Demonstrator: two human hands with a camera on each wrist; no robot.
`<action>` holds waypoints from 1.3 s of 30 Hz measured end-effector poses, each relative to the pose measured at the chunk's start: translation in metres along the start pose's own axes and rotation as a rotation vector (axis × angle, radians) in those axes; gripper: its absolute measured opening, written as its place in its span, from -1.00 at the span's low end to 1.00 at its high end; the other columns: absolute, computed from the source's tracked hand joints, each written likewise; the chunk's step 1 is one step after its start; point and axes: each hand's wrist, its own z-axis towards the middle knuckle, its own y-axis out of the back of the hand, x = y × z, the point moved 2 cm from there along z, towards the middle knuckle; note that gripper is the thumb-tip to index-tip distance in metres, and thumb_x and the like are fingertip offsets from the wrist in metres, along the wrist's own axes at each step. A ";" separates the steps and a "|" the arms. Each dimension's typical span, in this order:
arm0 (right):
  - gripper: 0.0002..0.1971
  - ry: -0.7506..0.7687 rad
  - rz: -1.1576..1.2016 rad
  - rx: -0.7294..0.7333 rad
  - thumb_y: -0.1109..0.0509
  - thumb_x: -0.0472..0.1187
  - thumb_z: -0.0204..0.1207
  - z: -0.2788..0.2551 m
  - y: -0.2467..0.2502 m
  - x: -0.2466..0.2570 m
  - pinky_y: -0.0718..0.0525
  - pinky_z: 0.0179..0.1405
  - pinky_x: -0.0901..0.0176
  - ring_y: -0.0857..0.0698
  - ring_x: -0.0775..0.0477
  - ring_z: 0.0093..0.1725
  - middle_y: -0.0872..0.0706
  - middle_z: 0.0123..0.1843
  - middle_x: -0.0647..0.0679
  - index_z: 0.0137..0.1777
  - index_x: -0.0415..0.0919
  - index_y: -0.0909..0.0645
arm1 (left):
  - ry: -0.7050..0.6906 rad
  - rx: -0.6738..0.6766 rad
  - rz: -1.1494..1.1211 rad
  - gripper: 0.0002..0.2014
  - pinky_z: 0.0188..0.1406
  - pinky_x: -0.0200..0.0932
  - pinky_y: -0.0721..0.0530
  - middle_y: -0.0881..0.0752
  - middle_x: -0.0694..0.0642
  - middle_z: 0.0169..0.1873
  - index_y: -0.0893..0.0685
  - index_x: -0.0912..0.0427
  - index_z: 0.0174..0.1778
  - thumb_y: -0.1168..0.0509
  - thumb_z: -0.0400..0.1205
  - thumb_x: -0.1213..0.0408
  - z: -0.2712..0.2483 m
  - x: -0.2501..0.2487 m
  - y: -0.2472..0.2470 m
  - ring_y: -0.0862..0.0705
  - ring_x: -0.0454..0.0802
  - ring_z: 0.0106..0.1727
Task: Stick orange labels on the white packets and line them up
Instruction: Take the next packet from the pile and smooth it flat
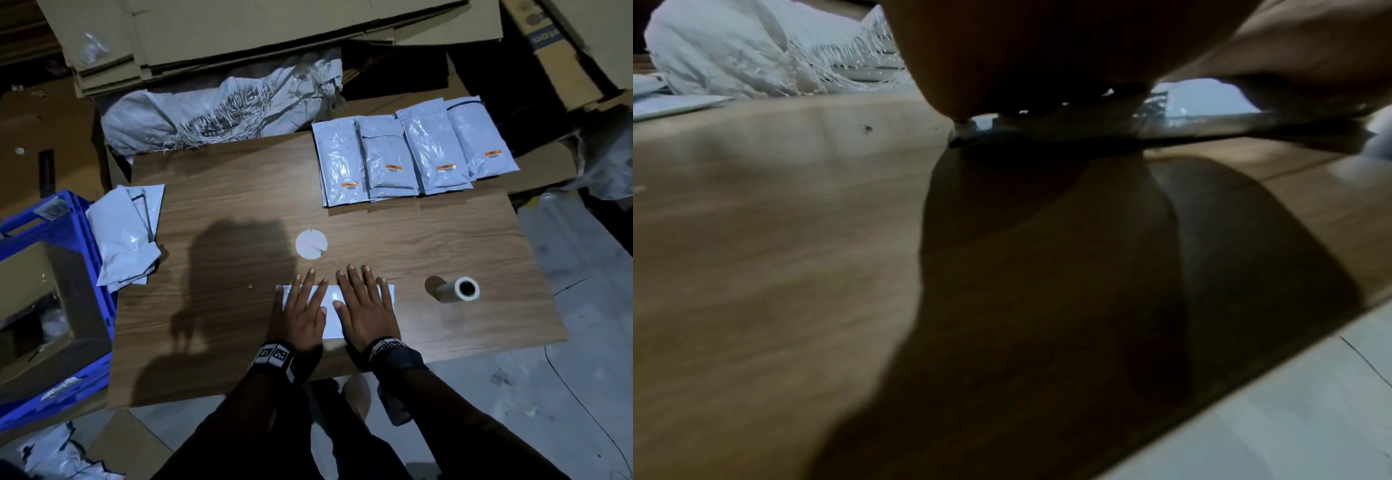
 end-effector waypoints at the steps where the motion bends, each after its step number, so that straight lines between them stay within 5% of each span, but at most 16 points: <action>1: -0.38 -0.018 0.021 0.015 0.13 0.16 0.82 -0.004 0.001 -0.003 0.19 0.76 -0.26 0.20 -0.11 0.84 0.07 0.87 0.09 0.84 0.04 0.05 | -0.007 -0.001 0.003 -0.40 0.68 0.40 -0.07 0.08 0.01 0.82 -0.09 -0.11 0.80 0.10 0.77 -0.01 -0.002 0.002 0.002 0.03 0.11 0.81; 4: -0.37 -0.036 0.034 0.051 0.06 0.19 0.79 -0.015 0.010 -0.011 0.03 0.65 -0.39 -0.03 -0.12 0.80 -0.12 0.81 0.12 0.82 0.05 -0.03 | -0.057 -0.057 -0.046 -0.45 0.62 0.43 -0.24 -0.24 0.08 0.75 -0.41 0.00 0.67 -0.05 0.72 -0.02 -0.005 0.006 0.014 -0.25 0.17 0.74; 7: -0.41 0.059 -0.032 -0.006 -0.17 0.18 0.65 -0.019 0.024 -0.010 -0.18 0.48 -0.36 -0.45 -0.14 0.54 -0.51 0.49 0.06 0.66 0.05 -0.34 | -0.055 -0.153 -0.131 -0.60 0.39 0.35 -0.47 -0.59 0.07 0.31 -0.66 0.06 0.25 -0.31 0.53 -0.02 -0.004 0.005 0.028 -0.61 0.21 0.31; 11: -0.39 0.131 -0.082 -0.104 -0.53 0.07 0.34 -0.012 0.047 -0.003 -0.31 0.33 -0.34 -0.61 -0.23 0.21 -0.65 0.17 -0.02 0.40 -0.05 -0.54 | 0.018 -0.107 -0.145 -0.62 0.25 0.17 -0.39 -0.64 -0.14 0.02 -0.58 -0.08 0.13 -0.42 0.43 -0.03 -0.003 -0.002 0.046 -0.65 0.06 0.16; 18: -0.66 0.226 -0.092 -0.275 -0.44 0.01 0.27 -0.003 0.097 0.015 -0.46 -0.08 -0.08 -0.58 -0.26 -0.02 -0.63 -0.03 -0.09 0.03 -0.06 -0.57 | 0.008 -0.269 -0.009 -0.74 -0.14 -0.03 -0.29 -0.57 -0.13 -0.21 -0.52 -0.16 -0.08 -0.42 0.39 0.15 -0.003 -0.018 0.093 -0.66 0.04 -0.09; 22: -0.56 0.180 -0.086 -0.138 -0.49 -0.09 0.25 -0.011 0.078 0.014 -0.48 -0.12 -0.07 -0.56 -0.27 0.03 -0.59 0.05 -0.12 0.15 -0.11 -0.59 | 0.016 -0.159 -0.015 -0.64 -0.03 0.02 -0.43 -0.60 -0.12 -0.04 -0.59 -0.17 0.06 -0.42 0.37 0.20 -0.014 -0.020 0.077 -0.66 0.06 0.05; 25: -0.58 0.207 -0.053 -0.010 -0.49 -0.19 0.14 -0.029 0.044 0.002 -0.55 -0.13 -0.04 -0.57 -0.29 0.08 -0.58 0.14 -0.13 0.06 -0.12 -0.61 | -0.025 -0.066 -0.099 -0.58 0.12 0.10 -0.51 -0.63 -0.10 0.06 -0.66 -0.17 0.15 -0.43 0.34 0.05 -0.036 -0.017 0.045 -0.68 0.06 0.16; 29: -0.77 0.260 0.043 -0.071 -0.48 -0.10 0.32 -0.043 0.030 -0.009 -0.58 -0.11 -0.04 -0.62 -0.30 0.11 -0.61 0.15 -0.14 -0.06 -0.14 -0.62 | -0.060 -0.127 -0.199 -0.65 0.09 0.10 -0.60 -0.64 -0.12 0.06 -0.74 -0.10 0.16 -0.35 0.50 -0.09 -0.048 -0.016 0.027 -0.68 0.01 0.07; 33: -0.68 0.272 0.113 -0.231 -0.27 -0.05 0.65 -0.032 0.040 -0.001 -0.53 0.26 -0.04 -0.59 -0.21 0.38 -0.63 0.38 -0.11 0.32 -0.15 -0.64 | -0.096 -0.304 -0.260 -0.73 0.09 0.09 -0.64 -0.64 -0.03 0.17 -0.72 0.05 0.25 -0.27 0.69 0.11 -0.036 -0.022 0.028 -0.69 0.06 0.14; 35: -0.51 0.260 0.094 -0.210 -0.20 -0.09 0.72 -0.018 0.035 0.004 -0.33 0.60 -0.03 -0.41 -0.20 0.66 -0.49 0.65 -0.13 0.61 -0.19 -0.49 | -0.087 -0.338 -0.262 -0.61 0.32 0.08 -0.62 -0.60 0.09 0.40 -0.63 0.18 0.45 -0.18 0.72 0.17 -0.026 -0.028 0.026 -0.62 0.12 0.38; 39: -0.39 0.192 0.015 -0.038 0.00 0.01 0.79 -0.008 0.005 0.002 0.04 0.76 -0.26 0.09 -0.15 0.84 -0.05 0.86 -0.01 0.82 -0.05 -0.12 | 0.029 -0.181 -0.210 -0.39 0.73 0.17 -0.22 -0.18 0.14 0.77 -0.25 0.16 0.77 0.14 0.79 0.02 -0.016 -0.033 0.005 -0.15 0.16 0.78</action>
